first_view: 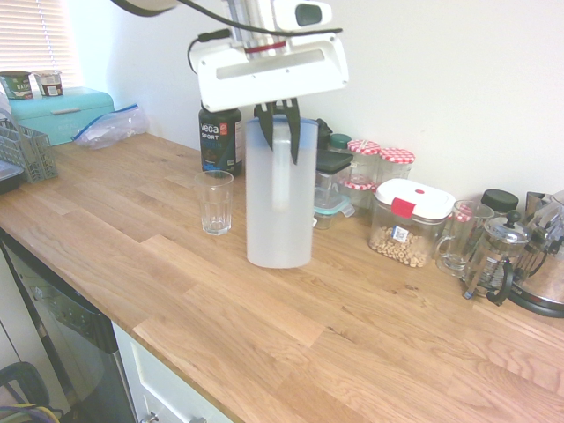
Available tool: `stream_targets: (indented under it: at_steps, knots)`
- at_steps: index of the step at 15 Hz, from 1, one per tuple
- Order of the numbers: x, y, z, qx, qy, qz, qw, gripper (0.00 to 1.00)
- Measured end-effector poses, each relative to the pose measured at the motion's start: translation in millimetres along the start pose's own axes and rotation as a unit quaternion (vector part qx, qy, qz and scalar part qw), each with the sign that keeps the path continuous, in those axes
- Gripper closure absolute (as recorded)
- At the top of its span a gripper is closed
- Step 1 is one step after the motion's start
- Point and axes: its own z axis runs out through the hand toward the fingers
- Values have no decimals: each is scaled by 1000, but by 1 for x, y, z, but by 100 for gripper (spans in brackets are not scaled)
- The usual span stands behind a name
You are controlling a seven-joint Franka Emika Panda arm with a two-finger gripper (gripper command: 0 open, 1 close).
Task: Pour me some water
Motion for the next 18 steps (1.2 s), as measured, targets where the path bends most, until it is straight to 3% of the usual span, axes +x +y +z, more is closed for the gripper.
stream_targets:
  at_steps: [6,10,17,18]
  knots:
    - [11,53,38,36,32,145,988,100]
    - [5,57,77,47,23,171,984,100]
    - [0,51,88,42,37,182,982,100]
    - [-3,48,89,39,38,183,982,0]
